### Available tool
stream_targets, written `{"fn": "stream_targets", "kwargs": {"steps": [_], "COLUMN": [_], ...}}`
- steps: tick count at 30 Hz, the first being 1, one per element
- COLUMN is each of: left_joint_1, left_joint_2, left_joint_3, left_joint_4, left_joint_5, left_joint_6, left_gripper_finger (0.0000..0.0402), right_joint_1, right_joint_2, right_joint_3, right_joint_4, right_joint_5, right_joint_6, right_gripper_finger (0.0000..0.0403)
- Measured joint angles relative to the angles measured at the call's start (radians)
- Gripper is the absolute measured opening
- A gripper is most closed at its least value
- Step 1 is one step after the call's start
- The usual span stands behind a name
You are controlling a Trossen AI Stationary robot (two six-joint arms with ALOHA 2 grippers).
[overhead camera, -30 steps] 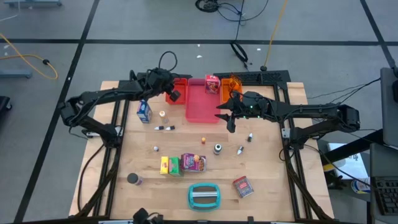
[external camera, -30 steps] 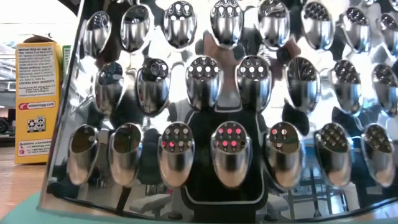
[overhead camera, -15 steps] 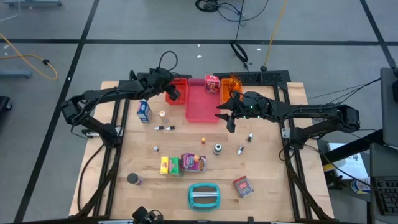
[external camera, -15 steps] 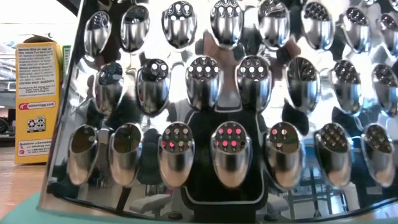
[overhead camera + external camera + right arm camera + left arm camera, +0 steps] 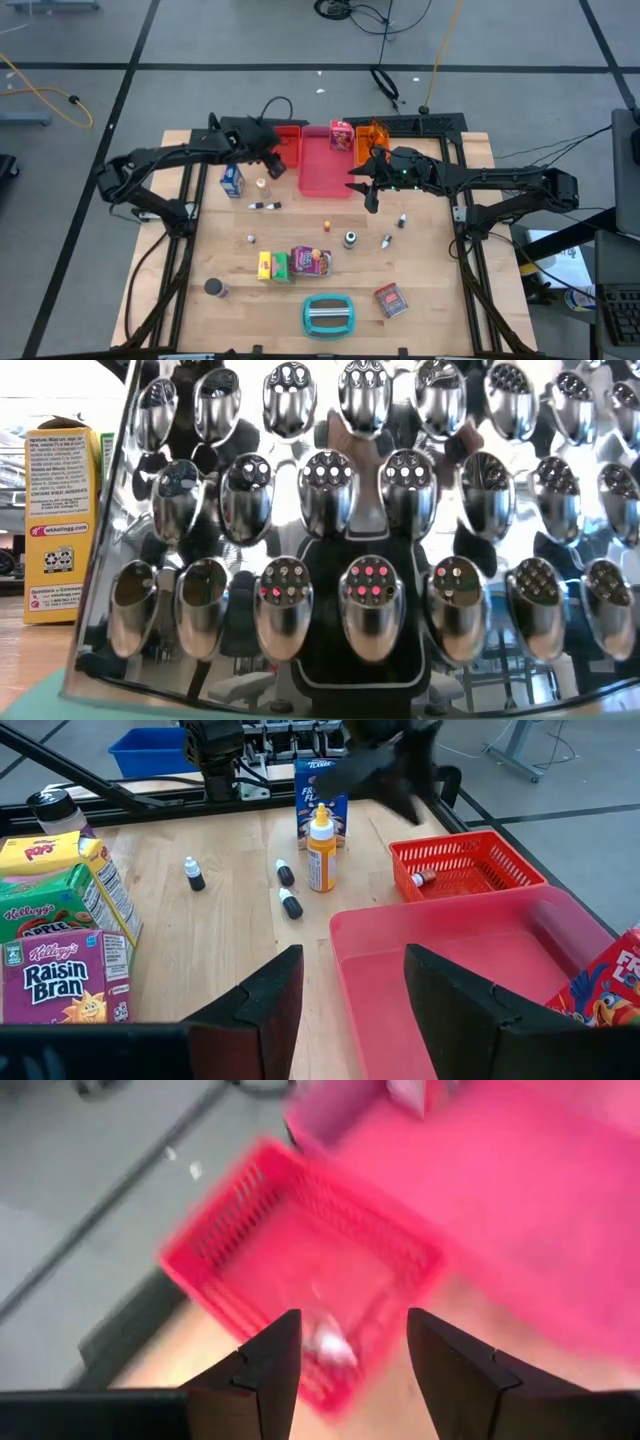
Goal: Pick & Place Kitchen Items
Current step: Put the large yellow food coloring bottle into the red bin
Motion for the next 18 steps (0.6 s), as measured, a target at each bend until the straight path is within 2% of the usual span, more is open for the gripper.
{"fn": "stream_targets", "kwargs": {"steps": [5, 11, 18], "left_joint_1": [-0.034, -0.079, -0.144], "left_joint_2": [-0.046, -0.104, -0.146], "left_joint_3": [0.000, 0.000, 0.000], "left_joint_4": [-0.082, -0.137, -0.265], "left_joint_5": [0.004, 0.112, 0.094], "left_joint_6": [-0.026, -0.059, -0.100], "left_gripper_finger": [0.0184, 0.0184, 0.0184], "right_joint_1": [0.000, 0.000, 0.000], "right_joint_2": [0.000, 0.000, 0.000], "right_joint_3": [0.000, 0.000, 0.000], "right_joint_4": [0.000, 0.000, 0.000], "right_joint_5": [0.000, 0.000, 0.000], "right_joint_6": [0.000, 0.000, 0.000], "right_gripper_finger": [0.0169, 0.0169, 0.0169]}}
